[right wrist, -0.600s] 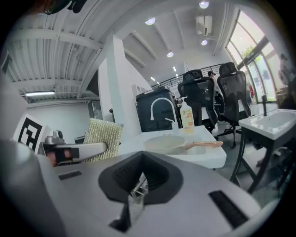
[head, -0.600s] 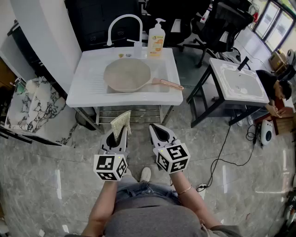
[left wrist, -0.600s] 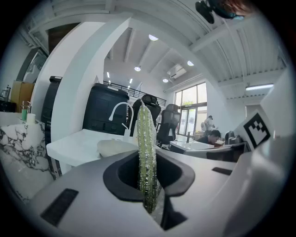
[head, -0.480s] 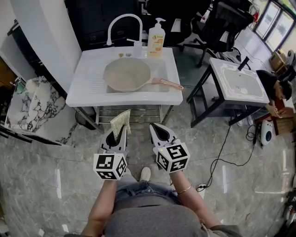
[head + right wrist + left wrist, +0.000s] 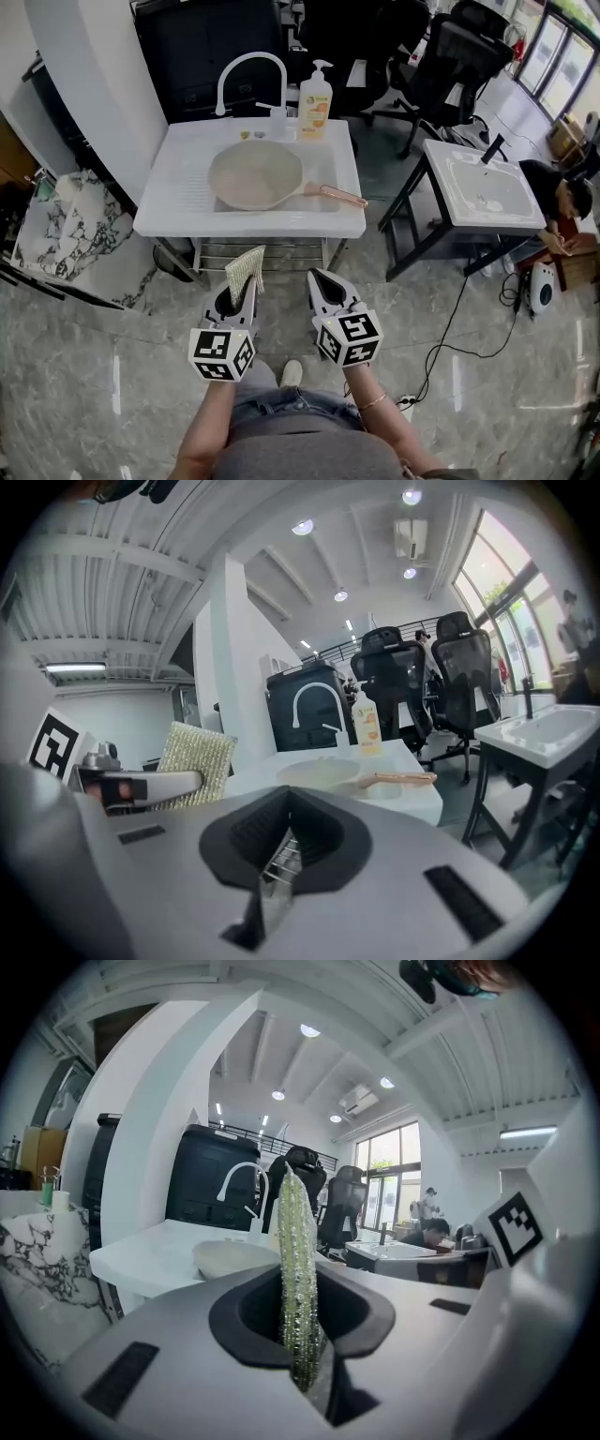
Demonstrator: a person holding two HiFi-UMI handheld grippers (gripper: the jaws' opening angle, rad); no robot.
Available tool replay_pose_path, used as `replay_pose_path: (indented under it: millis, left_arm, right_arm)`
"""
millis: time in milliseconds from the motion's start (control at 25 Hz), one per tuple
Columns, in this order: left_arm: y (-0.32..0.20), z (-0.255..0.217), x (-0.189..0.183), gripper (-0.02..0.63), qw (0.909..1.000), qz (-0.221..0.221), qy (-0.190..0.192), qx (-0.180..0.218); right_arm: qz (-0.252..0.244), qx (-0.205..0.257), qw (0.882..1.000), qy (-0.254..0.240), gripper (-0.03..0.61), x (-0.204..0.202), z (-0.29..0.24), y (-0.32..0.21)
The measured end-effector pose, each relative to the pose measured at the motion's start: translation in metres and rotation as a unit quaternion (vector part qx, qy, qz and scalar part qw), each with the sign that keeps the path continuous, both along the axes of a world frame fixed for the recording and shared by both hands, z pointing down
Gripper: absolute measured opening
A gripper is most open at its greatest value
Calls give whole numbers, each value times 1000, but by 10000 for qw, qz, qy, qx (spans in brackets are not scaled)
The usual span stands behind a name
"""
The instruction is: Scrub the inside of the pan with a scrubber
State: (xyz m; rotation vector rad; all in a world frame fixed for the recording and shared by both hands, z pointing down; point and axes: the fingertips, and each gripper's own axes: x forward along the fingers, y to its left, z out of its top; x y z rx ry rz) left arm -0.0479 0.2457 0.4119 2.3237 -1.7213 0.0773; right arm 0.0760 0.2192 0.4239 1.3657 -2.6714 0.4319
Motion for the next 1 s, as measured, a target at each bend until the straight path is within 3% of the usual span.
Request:
replay_pose_path:
  millis: [280,480,1000]
  left_arm:
    - [-19,-7,-18,64,9998,-212,-45,22]
    - [-51,-3,-23,64,9998,-202,-69,-40]
    - [-197,5,-54,63,9993,273,113,-228]
  right_arm:
    - [116,207,9996,151,11,-2,-13,-26]
    - [100,95,9997,177,11,-5,-8,-50]
    - [513,-130,9983,239,11,-36,-3,-189]
